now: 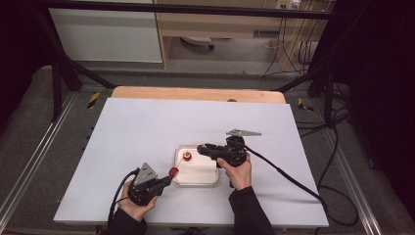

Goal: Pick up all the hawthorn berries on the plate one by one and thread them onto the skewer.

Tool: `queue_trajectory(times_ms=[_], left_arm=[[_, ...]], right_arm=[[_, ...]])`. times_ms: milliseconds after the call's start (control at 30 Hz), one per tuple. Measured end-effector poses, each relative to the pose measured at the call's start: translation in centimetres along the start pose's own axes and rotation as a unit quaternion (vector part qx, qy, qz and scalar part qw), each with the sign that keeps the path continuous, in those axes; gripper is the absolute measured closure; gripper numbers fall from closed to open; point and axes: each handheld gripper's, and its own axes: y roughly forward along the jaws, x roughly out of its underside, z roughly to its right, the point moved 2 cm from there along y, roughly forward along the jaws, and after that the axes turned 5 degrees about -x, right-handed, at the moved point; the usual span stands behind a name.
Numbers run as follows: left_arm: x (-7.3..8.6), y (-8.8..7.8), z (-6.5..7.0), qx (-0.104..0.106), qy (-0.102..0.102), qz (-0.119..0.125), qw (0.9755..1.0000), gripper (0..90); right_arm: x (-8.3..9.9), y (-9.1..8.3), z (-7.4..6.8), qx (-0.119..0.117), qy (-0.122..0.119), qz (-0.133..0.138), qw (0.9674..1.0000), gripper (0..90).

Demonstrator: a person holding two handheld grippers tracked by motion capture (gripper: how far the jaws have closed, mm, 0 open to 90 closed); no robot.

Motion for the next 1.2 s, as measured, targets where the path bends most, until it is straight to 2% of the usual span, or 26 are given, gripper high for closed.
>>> queue_trajectory(times_ms=[200, 367, 867, 1200], left_arm=[[-0.6, 0.1, 0.6, 0.001, -0.009, 0.01, 0.9999, 88.2], [-0.9, 0.1, 1.1, 0.002, -0.016, 0.019, 0.9997, 88.2], [-2.6, 1.2, 3.2, 0.018, -0.027, 0.03, 0.999, 88.2], [-3.5, 1.7, 3.8, 0.021, -0.052, 0.045, 0.9974, 88.2]], right_arm=[[-0.6, -0.6, -0.3, -0.009, 0.013, 0.05, 0.9986, 62.9], [-1.2, -0.9, -0.6, -0.02, 0.026, 0.079, 0.9963, 62.9], [-1.9, -1.2, -0.7, -0.022, 0.027, 0.148, 0.9884, 63.1], [-1.8, -1.0, -0.9, -0.023, 0.024, 0.183, 0.9826, 63.1]])
